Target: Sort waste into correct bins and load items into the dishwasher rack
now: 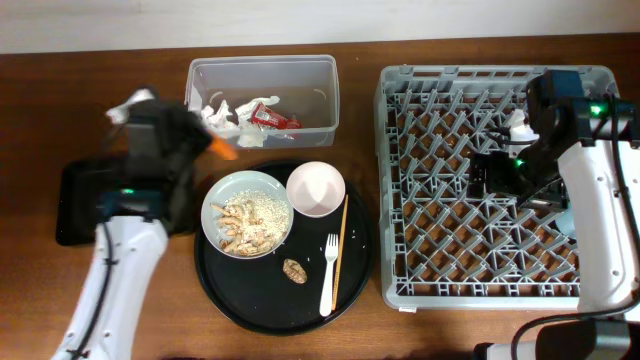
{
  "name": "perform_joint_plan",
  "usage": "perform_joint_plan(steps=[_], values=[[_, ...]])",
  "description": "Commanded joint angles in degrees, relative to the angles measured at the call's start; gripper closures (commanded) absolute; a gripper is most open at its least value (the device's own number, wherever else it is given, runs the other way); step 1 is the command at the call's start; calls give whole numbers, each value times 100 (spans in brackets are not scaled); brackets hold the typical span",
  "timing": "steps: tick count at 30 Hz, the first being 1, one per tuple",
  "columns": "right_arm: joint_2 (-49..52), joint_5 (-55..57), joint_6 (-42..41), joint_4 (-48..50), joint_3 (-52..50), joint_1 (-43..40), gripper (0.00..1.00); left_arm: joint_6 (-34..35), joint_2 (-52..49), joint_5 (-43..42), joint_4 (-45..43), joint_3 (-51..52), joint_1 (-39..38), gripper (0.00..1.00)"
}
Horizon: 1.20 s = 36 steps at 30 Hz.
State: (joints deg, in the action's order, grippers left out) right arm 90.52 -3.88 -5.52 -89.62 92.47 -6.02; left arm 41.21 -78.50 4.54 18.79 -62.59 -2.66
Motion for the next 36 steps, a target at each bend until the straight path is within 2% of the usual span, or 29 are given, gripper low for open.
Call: perform_joint_plan(steps=[1, 6, 11, 12, 13, 17, 19, 22, 24, 25, 29, 31, 36], values=[[-98, 28, 63, -17, 44, -39, 2, -103, -13, -7, 459, -155, 1016, 99], [-98, 28, 63, -63, 44, -39, 2, -101, -774, -24, 874, -142, 2614, 99], [-98, 28, 63, -105, 44, -39, 2, -101, -1718, -22, 874, -142, 3322, 99], [-98, 28, 61, -105, 44, -39, 2, -101, -1823, -24, 896, -142, 3434, 94], [-98, 26, 61, -105, 44, -39, 2, -101, -1838, -22, 911, -142, 3504, 73], [-98, 26, 63, -111, 44, -39, 2, -306, -1816, -52, 925, -212, 3534, 35], [-98, 28, 63, -109, 44, -39, 2, -507, -1685, -70, 1078, -411, 3534, 1], [-98, 26, 63, -105, 44, -39, 2, -507, -1034, -590, 1217, -525, 3475, 1], [-98, 24, 63, -105, 44, -39, 2, -535, -509, -802, 1508, -525, 3069, 1], [-98, 7, 63, -105, 44, -39, 2, -748, -275, -800, 1829, -525, 2588, 1], [-98, 7, 66, -105, 44, -39, 2, -763, -221, -804, 3541, -483, 356, 1], [-98, 7, 66, -105, 44, -39, 2, -717, -369, -824, 3965, -409, -857, 1], [-98, 7, 66, -107, 44, -39, 2, 426, -822, -1123, 4019, 26, -2444, 1]])
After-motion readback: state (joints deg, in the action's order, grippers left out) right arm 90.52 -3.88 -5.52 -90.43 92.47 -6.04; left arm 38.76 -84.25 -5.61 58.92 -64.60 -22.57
